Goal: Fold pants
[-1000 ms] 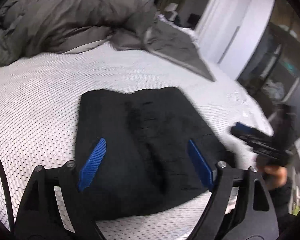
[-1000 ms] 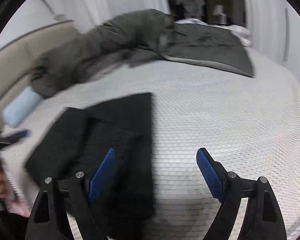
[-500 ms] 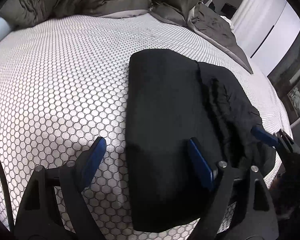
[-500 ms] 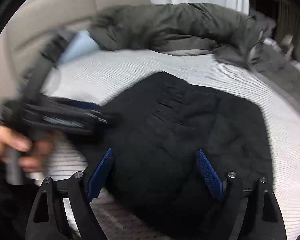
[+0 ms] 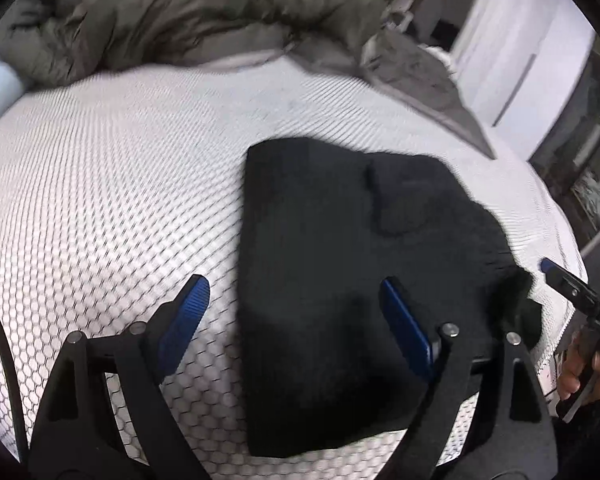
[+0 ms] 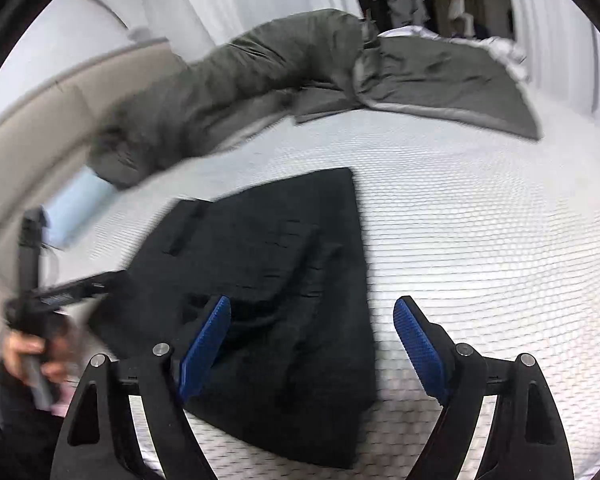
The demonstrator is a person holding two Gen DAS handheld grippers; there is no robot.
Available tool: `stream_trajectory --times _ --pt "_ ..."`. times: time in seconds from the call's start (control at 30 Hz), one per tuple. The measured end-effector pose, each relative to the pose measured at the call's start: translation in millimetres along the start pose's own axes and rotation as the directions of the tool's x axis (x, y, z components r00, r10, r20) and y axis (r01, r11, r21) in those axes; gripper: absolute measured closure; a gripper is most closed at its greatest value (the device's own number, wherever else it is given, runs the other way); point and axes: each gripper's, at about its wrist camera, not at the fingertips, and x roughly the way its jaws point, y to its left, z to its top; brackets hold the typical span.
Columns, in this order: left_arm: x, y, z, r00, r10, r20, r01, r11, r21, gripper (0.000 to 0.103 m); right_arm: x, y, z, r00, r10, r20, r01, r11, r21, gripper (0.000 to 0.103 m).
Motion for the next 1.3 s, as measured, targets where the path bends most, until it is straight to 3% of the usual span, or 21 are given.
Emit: stream_trajectory --times 0.1,0.23,0.3,0.33,0.43,0.5,0.53,0.6,0.7,0.77,0.83,0.9,0.93,1.03,1.07,1.1,1.2,1.3 --pt "-0.7 -18.2 -2.6 1.000 -0.010 0.005 0.010 0.998 0.070 0.017 -1.3 11.9 -0.7 0.999 0.052 0.005 -0.052 0.999 -0.005 0.017" --pt "12.6 -32.9 -11.1 0.999 0.026 -0.036 -0.021 0.990 0.137 0.017 31.9 48.9 8.2 0.999 -0.006 -0.044 0.002 0.996 -0.092 0.017" --pt "13.2 -36.6 -13.6 0.999 0.040 -0.035 -0.034 0.986 0.163 0.017 48.6 59.1 12.9 0.993 -0.081 -0.081 0.068 0.986 -0.150 0.017" --pt "11.1 -35.2 -14.5 0.999 0.035 -0.035 -0.029 0.986 0.166 0.017 51.0 57.4 10.0 0.987 -0.116 -0.107 0.097 0.981 -0.166 0.017" --pt "11.2 -37.5 -14.9 0.998 0.039 -0.041 -0.032 0.989 0.144 0.017 37.7 37.0 -3.0 0.979 -0.118 -0.168 0.090 0.982 -0.166 0.019" --pt "8.5 -32.7 -14.1 0.998 0.052 -0.042 -0.047 0.991 0.125 0.017 23.3 18.3 -12.2 0.975 -0.143 -0.170 0.114 0.979 -0.168 0.021" --pt "7.6 -30.8 -13.0 0.998 0.052 -0.042 -0.047 0.992 0.117 0.017 17.6 10.5 -13.1 0.978 -0.129 -0.162 0.106 0.984 -0.146 0.023" --pt "7.3 -29.4 -10.1 0.998 0.048 -0.040 -0.044 0.994 0.098 0.017 7.2 -2.0 -12.6 0.983 -0.110 -0.148 0.097 0.991 -0.093 0.039" --pt "4.8 -30.2 -8.5 0.999 0.038 -0.032 -0.035 0.995 0.090 0.017 -1.2 -6.2 -3.6 0.996 0.016 -0.088 -0.018 1.000 -0.021 0.041" --pt "3.6 -31.6 -9.6 0.999 0.041 -0.030 -0.038 0.994 0.098 0.017 1.0 -1.4 1.4 0.988 0.130 -0.079 -0.129 0.992 0.013 0.041" --pt "3.8 -32.3 -11.7 0.998 0.043 -0.035 -0.039 0.994 0.106 0.017 10.7 6.4 1.5 0.982 0.165 -0.095 -0.165 0.986 0.001 0.041" --pt "6.1 -32.7 -12.6 0.998 0.051 -0.041 -0.046 0.993 0.112 0.017 31.8 11.8 3.2 0.980 0.138 -0.141 -0.140 0.990 -0.005 0.042" --pt "7.5 -33.2 -12.4 0.998 0.054 -0.044 -0.048 0.992 0.112 0.017 47.9 11.2 0.0 0.976 0.104 -0.193 -0.108 0.994 -0.008 0.045" --pt "9.0 -33.3 -13.0 0.998 0.049 -0.047 -0.044 0.994 0.102 0.017 62.5 2.7 -1.0 0.971 0.129 -0.203 -0.124 0.992 0.037 0.055" --pt "8.7 -33.4 -12.8 0.998 0.048 -0.044 -0.043 0.994 0.097 0.017 59.2 3.0 2.3 0.972 0.134 -0.191 -0.128 0.991 0.039 0.064" --pt "7.6 -33.0 -12.4 0.998 0.044 -0.041 -0.041 0.995 0.091 0.017 52.5 6.3 5.8 0.975 0.146 -0.165 -0.144 0.989 0.026 0.081" --pt "4.8 -33.8 -12.1 0.999 0.040 -0.031 -0.037 0.995 0.088 0.017 33.0 16.6 13.3 0.983 0.160 -0.092 -0.164 0.986 -0.036 0.091" --pt "6.6 -33.9 -13.0 0.999 0.038 -0.039 -0.035 0.996 0.087 0.017 19.2 22.6 14.4 0.987 0.147 -0.067 -0.151 0.986 -0.066 0.092"
